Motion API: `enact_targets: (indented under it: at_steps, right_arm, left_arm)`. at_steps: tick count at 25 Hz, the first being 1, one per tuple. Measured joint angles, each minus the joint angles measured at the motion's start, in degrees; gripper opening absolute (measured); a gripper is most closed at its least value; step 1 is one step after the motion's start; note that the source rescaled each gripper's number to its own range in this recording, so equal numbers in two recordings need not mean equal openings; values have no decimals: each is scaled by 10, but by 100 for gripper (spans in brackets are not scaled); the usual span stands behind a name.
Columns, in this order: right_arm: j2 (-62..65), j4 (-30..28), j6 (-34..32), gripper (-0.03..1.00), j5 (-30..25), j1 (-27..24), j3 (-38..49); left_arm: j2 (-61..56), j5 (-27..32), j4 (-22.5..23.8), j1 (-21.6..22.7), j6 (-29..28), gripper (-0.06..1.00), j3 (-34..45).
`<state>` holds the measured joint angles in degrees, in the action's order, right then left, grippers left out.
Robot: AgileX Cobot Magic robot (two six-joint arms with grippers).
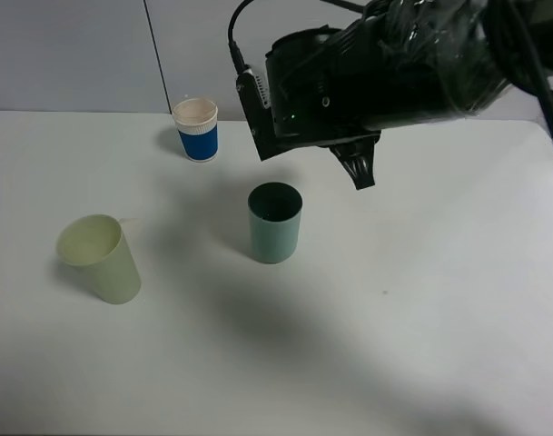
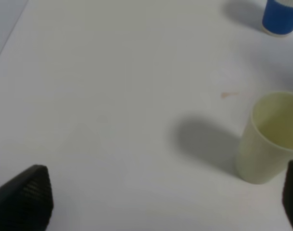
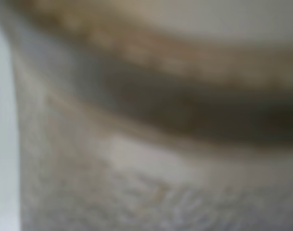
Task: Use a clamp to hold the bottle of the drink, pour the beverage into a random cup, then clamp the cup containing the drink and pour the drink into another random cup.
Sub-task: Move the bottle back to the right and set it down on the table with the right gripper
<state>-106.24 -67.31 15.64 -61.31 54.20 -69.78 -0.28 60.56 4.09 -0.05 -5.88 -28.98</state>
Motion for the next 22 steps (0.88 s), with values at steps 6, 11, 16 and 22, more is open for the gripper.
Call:
enact_targets:
  at_steps: [6,11,16,22]
  right_arm:
    - [3,51,-142,0,61,-23,0]
    - [3,60,-246,0,111,-36,0]
    - [3,66,-386,0,166,-77,0]
    - [3,68,-422,0,189,-110,0]
  left_arm:
    - [0,0,0,1,0,88,0]
    - [0,0,0,0,0,88,0]
    - [0,0,0,0,0,88,0]
    - [0,0,0,0,0,88,0]
